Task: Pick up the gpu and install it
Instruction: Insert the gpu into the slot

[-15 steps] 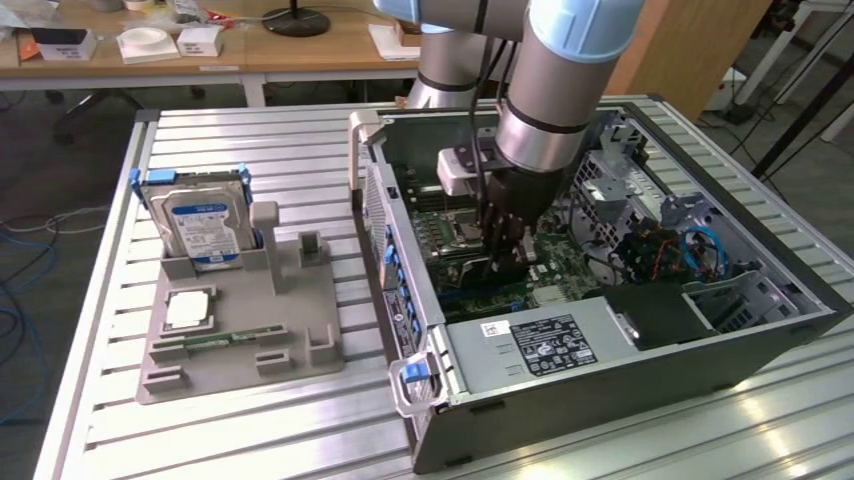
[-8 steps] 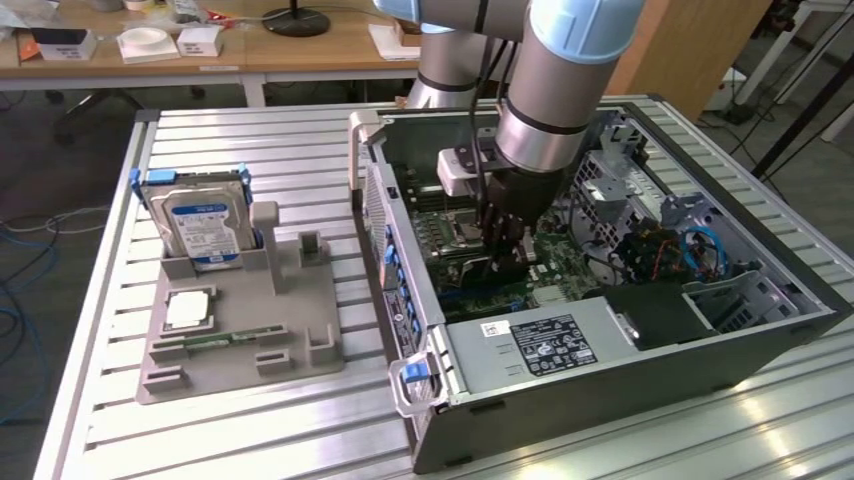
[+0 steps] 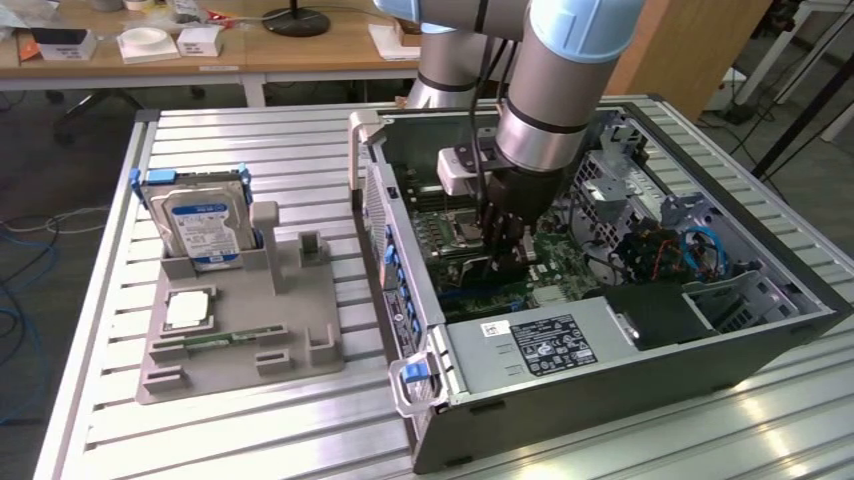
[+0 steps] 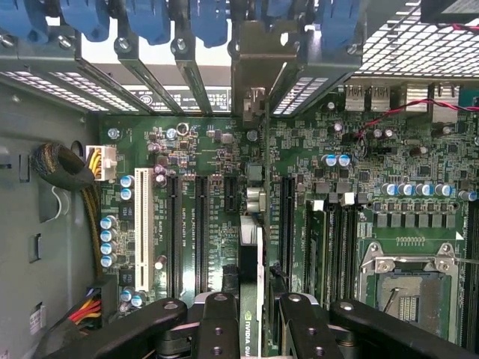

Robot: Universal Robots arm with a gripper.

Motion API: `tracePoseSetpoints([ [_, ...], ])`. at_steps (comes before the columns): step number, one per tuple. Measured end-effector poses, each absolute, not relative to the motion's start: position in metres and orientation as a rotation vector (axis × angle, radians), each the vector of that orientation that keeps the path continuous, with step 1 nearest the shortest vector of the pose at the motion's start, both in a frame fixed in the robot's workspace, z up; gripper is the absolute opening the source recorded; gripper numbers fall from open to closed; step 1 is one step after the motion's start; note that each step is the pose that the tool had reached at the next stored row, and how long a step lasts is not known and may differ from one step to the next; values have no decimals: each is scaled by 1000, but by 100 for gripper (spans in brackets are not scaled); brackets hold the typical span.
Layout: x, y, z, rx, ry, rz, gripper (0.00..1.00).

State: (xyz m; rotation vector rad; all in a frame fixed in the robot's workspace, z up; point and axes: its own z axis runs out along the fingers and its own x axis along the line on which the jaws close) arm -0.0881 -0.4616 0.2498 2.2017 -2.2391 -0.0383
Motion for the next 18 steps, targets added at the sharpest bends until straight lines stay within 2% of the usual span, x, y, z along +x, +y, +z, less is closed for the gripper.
tracePoseSetpoints([
  [18,-88,-460,245,2201,-2239,-38,26],
])
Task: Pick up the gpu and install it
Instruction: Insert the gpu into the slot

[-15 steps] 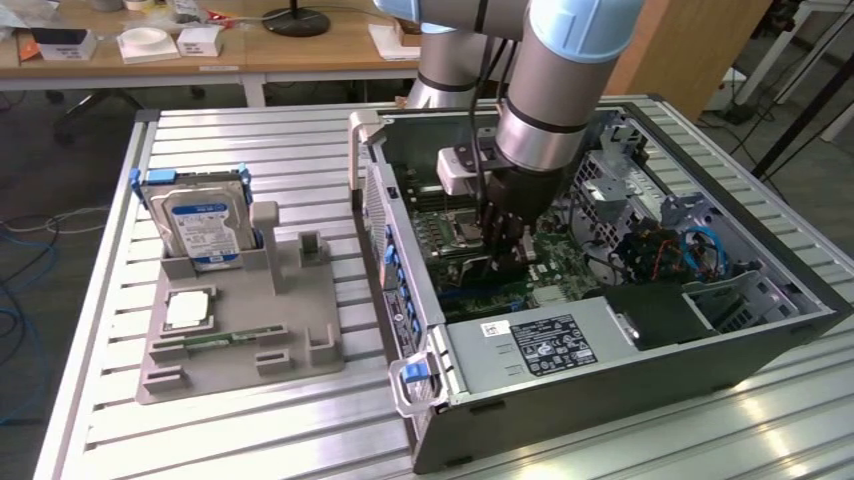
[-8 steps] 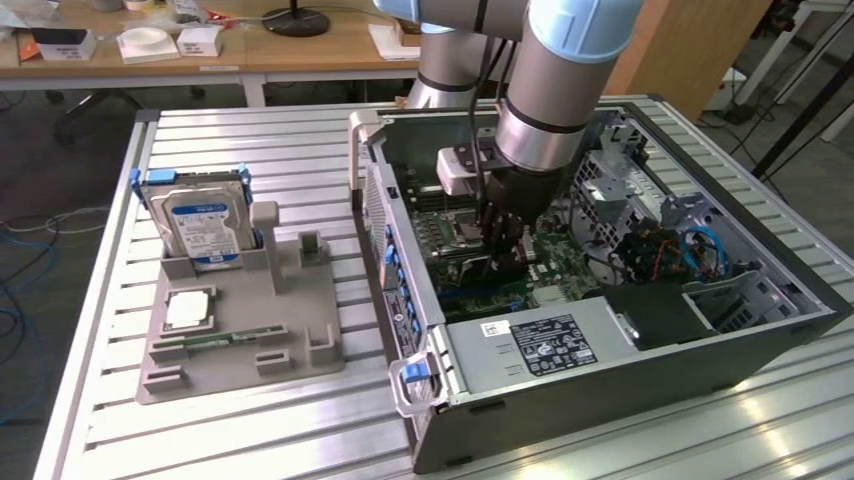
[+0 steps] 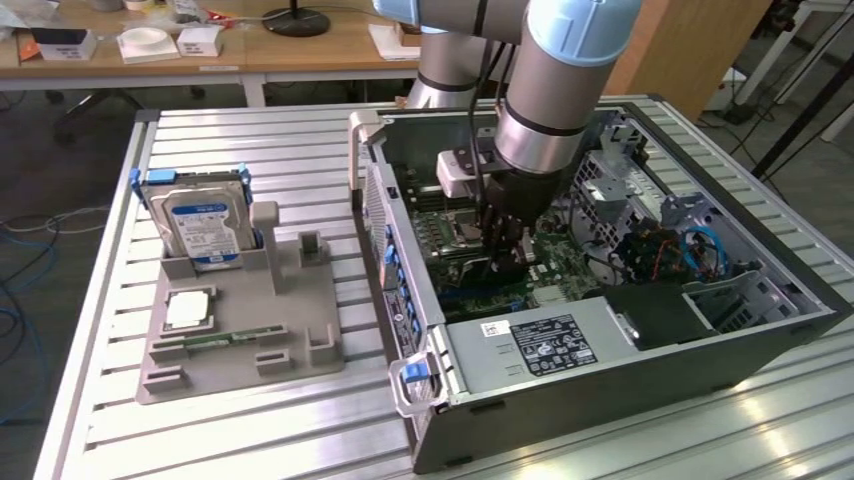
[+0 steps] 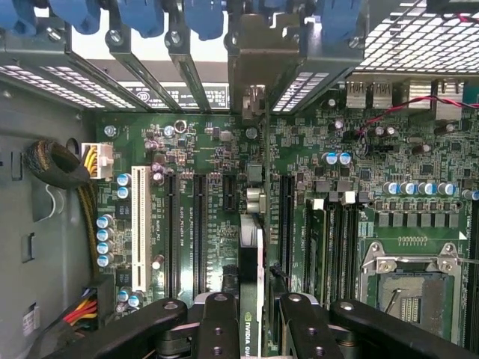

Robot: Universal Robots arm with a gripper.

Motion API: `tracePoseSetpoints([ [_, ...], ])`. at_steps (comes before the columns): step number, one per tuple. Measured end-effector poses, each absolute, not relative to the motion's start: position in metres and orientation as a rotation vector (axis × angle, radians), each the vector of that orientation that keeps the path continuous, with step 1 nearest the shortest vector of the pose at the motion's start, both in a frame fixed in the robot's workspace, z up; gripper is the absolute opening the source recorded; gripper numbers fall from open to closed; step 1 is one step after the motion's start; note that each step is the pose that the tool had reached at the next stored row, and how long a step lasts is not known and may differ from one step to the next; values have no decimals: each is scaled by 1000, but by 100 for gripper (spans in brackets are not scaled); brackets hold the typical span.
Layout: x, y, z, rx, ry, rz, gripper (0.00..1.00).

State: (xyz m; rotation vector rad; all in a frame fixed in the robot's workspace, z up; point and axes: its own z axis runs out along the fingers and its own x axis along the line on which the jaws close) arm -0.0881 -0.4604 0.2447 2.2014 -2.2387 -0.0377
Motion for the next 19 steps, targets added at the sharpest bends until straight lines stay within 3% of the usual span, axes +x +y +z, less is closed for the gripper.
tracePoseSetpoints([
  [19,-88,-460,241,2202,-2239,-37,26],
])
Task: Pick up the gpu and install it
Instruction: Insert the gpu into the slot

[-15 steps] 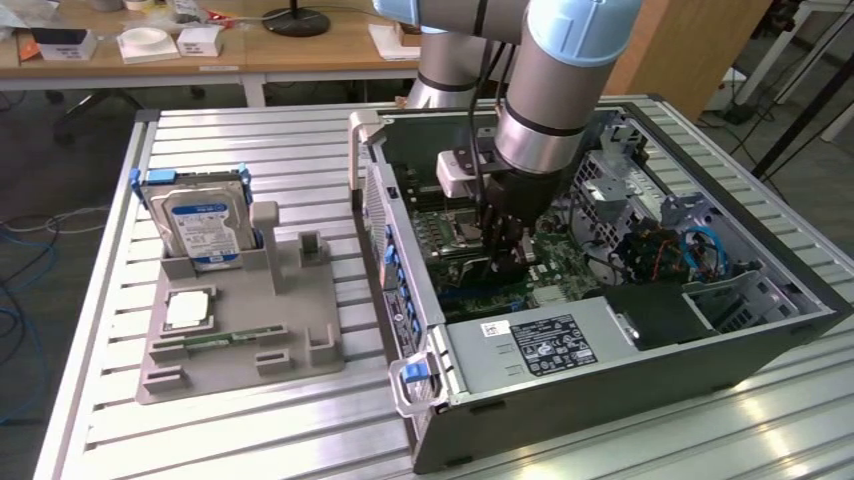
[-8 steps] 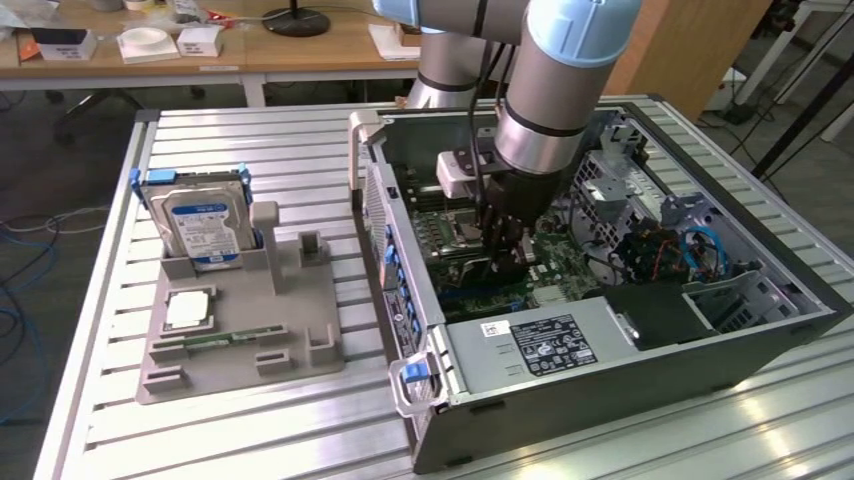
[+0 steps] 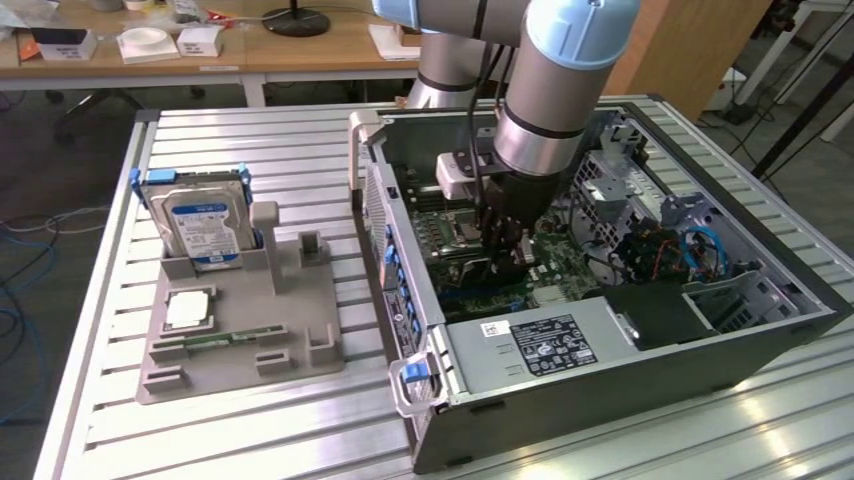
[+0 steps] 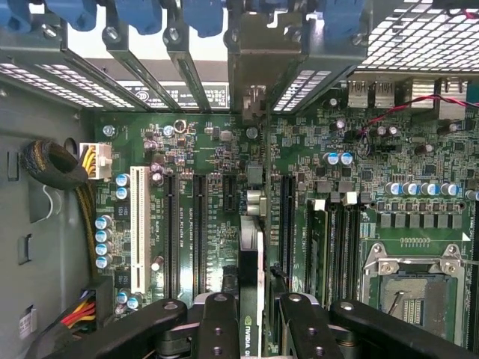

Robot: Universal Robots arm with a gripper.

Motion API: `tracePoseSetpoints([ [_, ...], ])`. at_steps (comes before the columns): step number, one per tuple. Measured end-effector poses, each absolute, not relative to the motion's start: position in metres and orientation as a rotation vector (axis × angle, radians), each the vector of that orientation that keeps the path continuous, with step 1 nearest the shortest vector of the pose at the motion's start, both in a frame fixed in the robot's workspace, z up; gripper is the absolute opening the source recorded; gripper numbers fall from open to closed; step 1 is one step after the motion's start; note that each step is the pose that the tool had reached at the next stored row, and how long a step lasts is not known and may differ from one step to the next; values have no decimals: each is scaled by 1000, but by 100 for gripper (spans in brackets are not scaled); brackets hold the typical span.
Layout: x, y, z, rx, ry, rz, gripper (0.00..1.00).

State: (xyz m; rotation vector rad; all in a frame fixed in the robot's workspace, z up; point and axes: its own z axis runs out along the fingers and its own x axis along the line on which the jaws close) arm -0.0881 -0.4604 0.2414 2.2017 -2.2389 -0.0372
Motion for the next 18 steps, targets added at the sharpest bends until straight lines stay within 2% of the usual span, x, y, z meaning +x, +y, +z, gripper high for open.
tracePoseSetpoints([
  [9,-88,-460,241,2203,-2241,-40,26],
  [11,-88,-460,241,2203,-2241,-38,29],
  [13,-88,-460,244,2202,-2239,-38,44],
  [15,-88,-460,247,2202,-2239,-37,44],
  [16,-88,-460,250,2202,-2239,-37,51],
  [18,-88,-460,259,2202,-2239,-37,51],
])
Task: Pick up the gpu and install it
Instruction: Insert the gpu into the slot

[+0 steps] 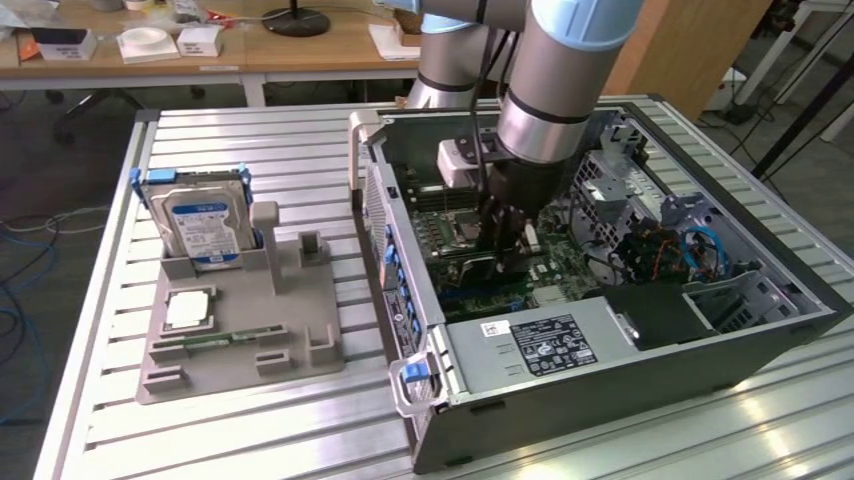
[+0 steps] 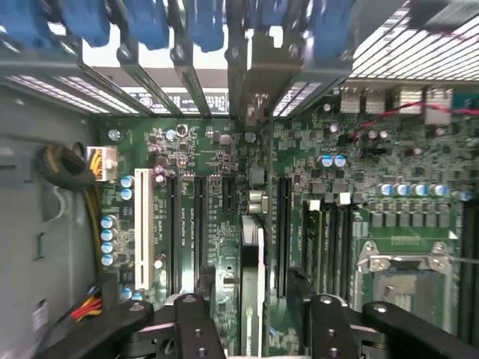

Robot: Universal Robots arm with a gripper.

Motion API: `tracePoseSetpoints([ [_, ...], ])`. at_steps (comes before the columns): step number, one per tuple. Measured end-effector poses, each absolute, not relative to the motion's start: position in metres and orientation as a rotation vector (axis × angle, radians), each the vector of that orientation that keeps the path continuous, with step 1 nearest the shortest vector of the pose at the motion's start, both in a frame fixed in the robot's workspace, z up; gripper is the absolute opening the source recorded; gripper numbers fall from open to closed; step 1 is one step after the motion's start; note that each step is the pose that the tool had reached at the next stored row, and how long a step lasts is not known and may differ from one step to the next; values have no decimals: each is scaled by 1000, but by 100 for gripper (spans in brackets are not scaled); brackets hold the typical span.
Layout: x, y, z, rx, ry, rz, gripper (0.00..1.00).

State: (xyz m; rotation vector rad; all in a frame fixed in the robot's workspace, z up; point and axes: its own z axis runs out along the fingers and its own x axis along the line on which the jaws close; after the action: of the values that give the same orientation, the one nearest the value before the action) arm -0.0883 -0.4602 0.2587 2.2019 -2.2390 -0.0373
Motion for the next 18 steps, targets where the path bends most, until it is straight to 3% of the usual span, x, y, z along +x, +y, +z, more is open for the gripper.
tracePoseSetpoints([
  [2,-88,-460,268,2202,-2239,-37,49],
  [4,-88,-460,277,2202,-2239,-37,37],
  [6,-88,-460,282,2202,-2239,-37,37],
  [9,-88,-460,282,2202,-2239,-37,20],
  [10,-88,-460,282,2202,-2239,-37,20],
  [12,-88,-460,282,2202,-2239,-37,11],
  [18,-88,-460,282,2202,-2239,-37,11],
])
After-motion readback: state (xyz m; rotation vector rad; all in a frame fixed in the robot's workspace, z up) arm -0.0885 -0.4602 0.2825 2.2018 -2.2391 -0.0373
